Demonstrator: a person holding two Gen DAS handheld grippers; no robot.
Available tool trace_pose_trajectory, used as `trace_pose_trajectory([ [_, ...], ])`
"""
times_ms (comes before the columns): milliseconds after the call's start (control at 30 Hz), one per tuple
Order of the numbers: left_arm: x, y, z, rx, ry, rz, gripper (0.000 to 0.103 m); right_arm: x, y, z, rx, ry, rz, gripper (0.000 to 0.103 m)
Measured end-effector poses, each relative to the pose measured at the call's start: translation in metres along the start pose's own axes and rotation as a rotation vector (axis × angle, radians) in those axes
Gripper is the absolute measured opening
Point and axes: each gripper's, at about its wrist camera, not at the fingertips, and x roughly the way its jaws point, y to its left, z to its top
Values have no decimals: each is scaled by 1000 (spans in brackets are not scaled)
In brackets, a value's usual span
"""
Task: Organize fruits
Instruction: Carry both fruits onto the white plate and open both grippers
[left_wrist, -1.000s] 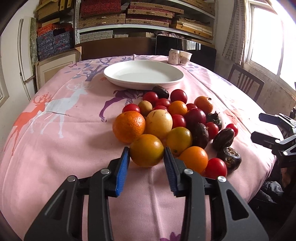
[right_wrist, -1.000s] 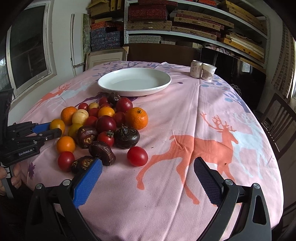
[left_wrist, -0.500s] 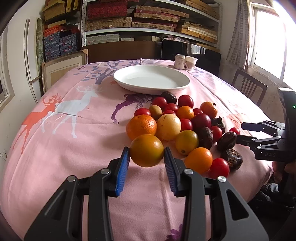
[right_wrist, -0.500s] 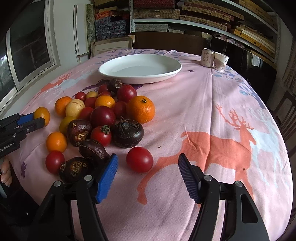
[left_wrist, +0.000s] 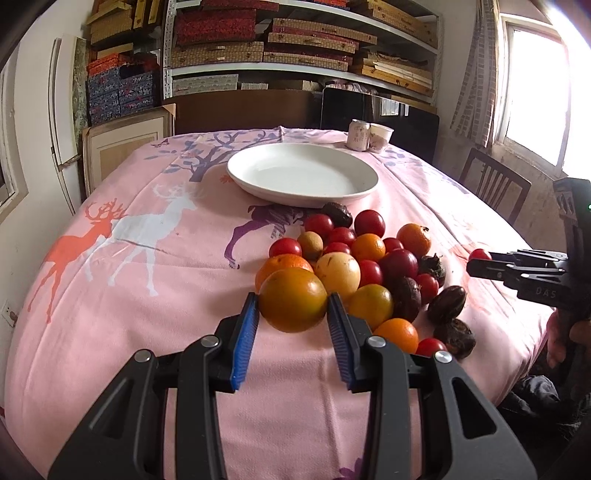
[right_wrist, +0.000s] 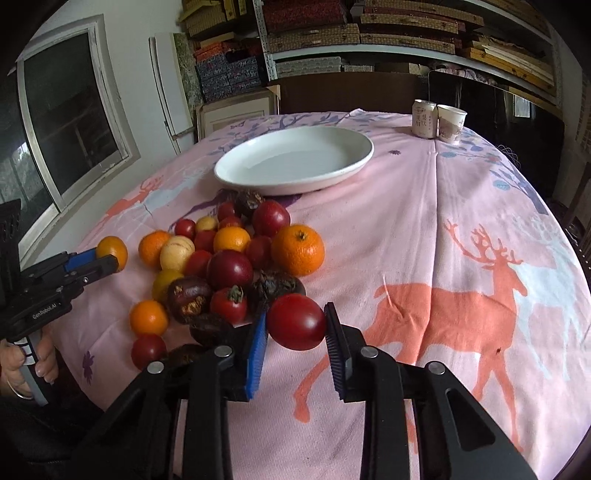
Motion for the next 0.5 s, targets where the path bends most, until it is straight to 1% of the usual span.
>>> trace_pose_trajectory([
  [133, 8, -3, 28, 17, -13, -20, 37, -1, -5, 29, 9, -25, 25, 30],
  [267, 30, -6, 66, 24, -14, -50, 37, 11, -10, 65, 26, -37, 63, 30],
  [367, 59, -10, 96, 49, 1, -42, 37, 33, -18, 93, 49, -26, 77, 30],
  [500, 112, -11, 127, 51, 72, -47, 37, 72, -27, 124, 87, 14, 82, 30],
])
